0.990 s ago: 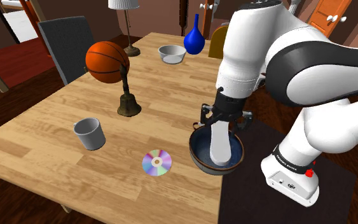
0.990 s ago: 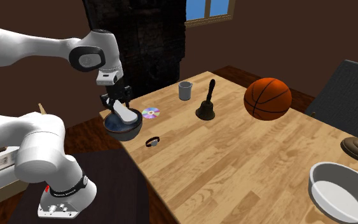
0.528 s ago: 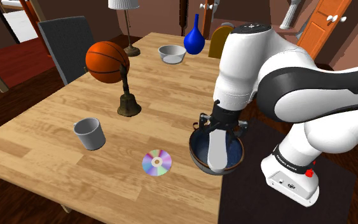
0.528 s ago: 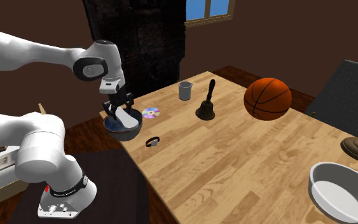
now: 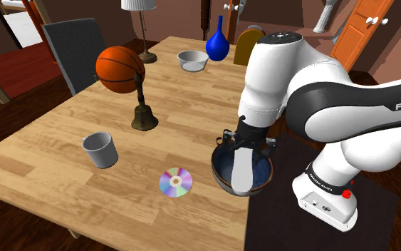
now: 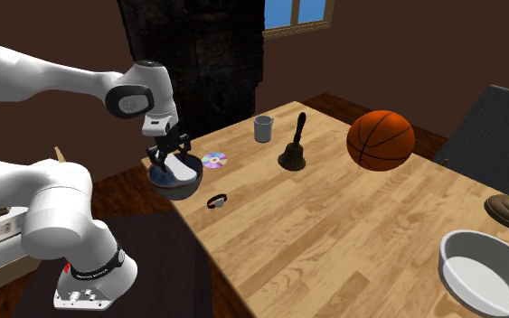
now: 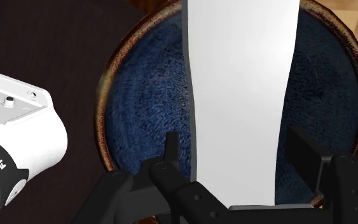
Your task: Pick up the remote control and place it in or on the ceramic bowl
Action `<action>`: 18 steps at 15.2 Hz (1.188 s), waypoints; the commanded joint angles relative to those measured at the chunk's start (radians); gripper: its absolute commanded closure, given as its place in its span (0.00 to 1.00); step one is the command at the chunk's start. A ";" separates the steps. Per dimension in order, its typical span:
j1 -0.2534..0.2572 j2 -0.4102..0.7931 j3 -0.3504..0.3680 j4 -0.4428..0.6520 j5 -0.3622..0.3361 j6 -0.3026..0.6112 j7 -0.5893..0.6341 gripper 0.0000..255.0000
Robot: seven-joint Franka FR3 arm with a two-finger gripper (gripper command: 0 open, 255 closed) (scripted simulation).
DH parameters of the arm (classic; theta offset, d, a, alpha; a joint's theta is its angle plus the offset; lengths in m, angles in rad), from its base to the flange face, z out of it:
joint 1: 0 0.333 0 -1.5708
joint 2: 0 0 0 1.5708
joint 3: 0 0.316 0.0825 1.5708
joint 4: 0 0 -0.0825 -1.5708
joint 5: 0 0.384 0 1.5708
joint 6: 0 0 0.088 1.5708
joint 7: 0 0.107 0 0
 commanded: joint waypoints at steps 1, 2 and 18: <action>0.000 0.001 0.000 -0.002 0.000 0.000 0.000 1.00; 0.000 0.001 0.000 -0.001 0.000 0.000 0.000 0.00; -0.009 -0.051 -0.060 0.094 -0.050 -0.146 0.007 0.00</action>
